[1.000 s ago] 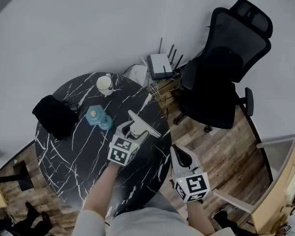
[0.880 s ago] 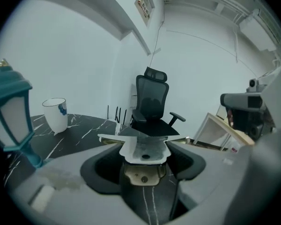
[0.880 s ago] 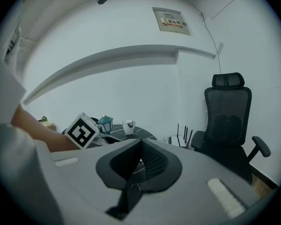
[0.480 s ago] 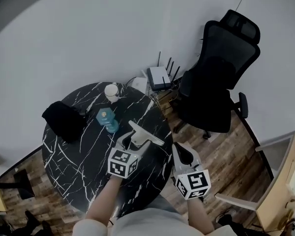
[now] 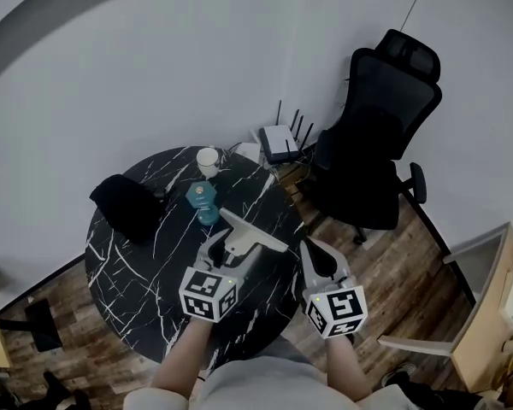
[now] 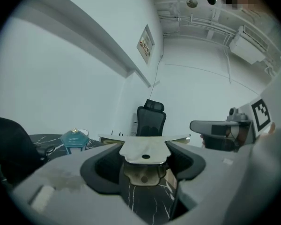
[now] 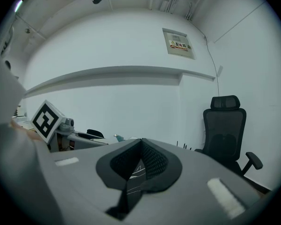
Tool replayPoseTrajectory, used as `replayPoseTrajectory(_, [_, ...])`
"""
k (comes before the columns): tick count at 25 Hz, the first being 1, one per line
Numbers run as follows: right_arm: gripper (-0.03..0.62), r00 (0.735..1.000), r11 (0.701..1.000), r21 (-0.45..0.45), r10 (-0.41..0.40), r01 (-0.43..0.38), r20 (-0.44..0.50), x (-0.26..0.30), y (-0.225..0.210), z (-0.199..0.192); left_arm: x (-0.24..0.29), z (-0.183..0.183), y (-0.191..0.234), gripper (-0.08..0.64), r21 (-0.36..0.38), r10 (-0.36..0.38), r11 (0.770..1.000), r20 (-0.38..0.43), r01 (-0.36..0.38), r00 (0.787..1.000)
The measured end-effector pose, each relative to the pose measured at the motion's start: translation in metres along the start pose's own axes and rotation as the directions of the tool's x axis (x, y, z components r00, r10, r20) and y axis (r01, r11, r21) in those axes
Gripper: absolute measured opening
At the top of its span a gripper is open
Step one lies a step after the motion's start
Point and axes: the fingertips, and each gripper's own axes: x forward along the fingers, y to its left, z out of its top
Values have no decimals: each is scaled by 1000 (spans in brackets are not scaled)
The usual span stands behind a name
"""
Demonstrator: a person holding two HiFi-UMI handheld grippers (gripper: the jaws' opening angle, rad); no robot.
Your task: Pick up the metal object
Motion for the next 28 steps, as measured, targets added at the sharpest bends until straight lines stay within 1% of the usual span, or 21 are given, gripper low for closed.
replayPoseTrajectory(6, [-2, 999, 1000, -17, 19, -18, 33, -14, 30, 14, -47, 27, -8, 302, 31, 35, 999, 91, -38, 995])
replayPoseTrajectory(12, [-2, 997, 999, -38, 35, -33, 65, -32, 55, 27, -91, 45, -11, 302, 31, 82, 996, 175, -89, 981])
replayPoseTrajectory(16, [-2, 995, 998, -50, 43, -39, 93, -48, 68, 36, -119, 56, -14, 302, 24, 119, 991, 229, -128, 966])
replayPoseTrajectory(23, [-3, 991, 998, -68, 18, -10, 132, -77, 85, 51, -167, 72, -22, 302, 37, 171, 981, 306, -192, 937])
replayPoseTrajectory(28, [-5, 984, 996, -90, 27, -11, 177, -100, 102, 63, -203, 81, -28, 302, 37, 203, 972, 360, -232, 910])
